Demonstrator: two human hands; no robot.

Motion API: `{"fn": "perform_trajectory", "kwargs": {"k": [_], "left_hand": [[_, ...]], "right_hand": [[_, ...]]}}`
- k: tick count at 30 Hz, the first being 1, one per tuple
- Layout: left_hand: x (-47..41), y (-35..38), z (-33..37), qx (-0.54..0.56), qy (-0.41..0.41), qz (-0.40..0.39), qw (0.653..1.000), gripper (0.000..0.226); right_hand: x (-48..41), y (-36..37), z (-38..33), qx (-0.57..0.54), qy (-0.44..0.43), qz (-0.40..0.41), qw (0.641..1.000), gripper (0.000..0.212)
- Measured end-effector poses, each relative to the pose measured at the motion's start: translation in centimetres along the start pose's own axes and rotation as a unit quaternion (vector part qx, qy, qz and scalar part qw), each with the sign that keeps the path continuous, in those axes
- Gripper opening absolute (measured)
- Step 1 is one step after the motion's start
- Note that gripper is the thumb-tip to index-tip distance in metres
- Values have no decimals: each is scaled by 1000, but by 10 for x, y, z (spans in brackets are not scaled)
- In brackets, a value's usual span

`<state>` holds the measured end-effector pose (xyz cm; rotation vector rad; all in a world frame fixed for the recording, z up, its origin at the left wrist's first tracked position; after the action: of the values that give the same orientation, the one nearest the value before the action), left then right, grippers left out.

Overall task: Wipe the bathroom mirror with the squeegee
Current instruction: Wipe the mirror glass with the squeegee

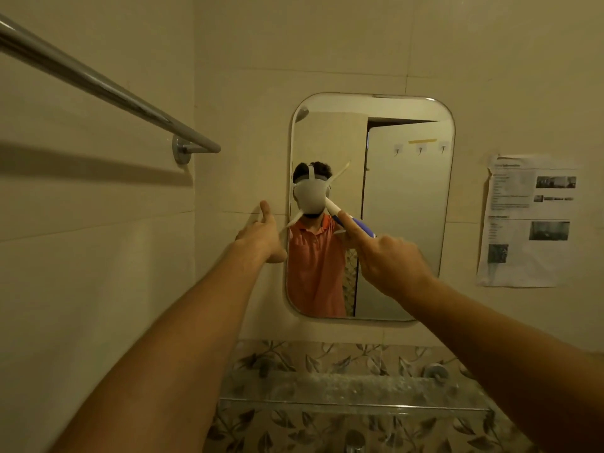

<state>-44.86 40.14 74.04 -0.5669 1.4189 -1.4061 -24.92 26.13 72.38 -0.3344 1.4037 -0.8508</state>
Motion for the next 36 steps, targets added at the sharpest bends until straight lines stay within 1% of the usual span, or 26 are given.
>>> {"fn": "perform_trajectory", "kwargs": {"k": [3,5,10,15,17,18,19,21,22,23,25,26,29,31,36], "left_hand": [[-1,1,0,-8,-6,0,1000,120],[0,2,1,-8,-10,1,1000,118],[6,4,14,-23,-11,30,999,115],[6,9,23,-48,-12,25,998,113],[8,11,22,-57,-16,21,998,111],[7,11,20,-61,-17,24,998,110],[5,9,19,-65,-15,27,997,109],[1,5,19,-69,-12,30,997,109],[-1,4,20,-70,-9,31,997,111],[-3,4,22,-72,-6,32,997,113],[-3,4,26,-78,1,35,996,118],[-3,6,27,-77,3,38,996,121],[-3,6,29,-65,3,47,997,124],[-2,7,29,-60,-1,46,997,122],[-1,3,25,-89,8,29,996,116]], "right_hand": [[16,19,14,0,-6,-22,1000,81],[26,30,24,-2,-3,-37,999,80],[52,49,49,-18,-15,-82,996,87],[66,55,59,-31,-1,-89,996,87],[67,48,56,-58,-4,-82,995,87],[63,39,55,-81,-7,-67,994,86],[55,26,54,-113,-7,-39,993,82],[30,-6,54,-179,8,27,983,67],[15,-21,54,-195,20,51,979,61],[-1,-35,53,-199,29,65,977,60],[-28,-55,45,-196,42,82,976,69],[-39,-61,42,-194,48,87,976,72],[-59,-76,32,-195,78,77,975,64],[-64,-77,25,-180,88,62,978,65],[-44,-45,15,-183,113,45,976,75]]}}
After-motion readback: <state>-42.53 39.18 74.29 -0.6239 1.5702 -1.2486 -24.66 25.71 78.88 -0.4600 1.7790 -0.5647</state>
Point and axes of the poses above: each hand's wrist, its own x-axis away from the middle knuckle, its own y-axis out of the palm, z = x × y, the point moved 3 cm from there along -x, towards the middle knuckle, and after that the axes turned 8 degrees about y, right-handed, at the moved point
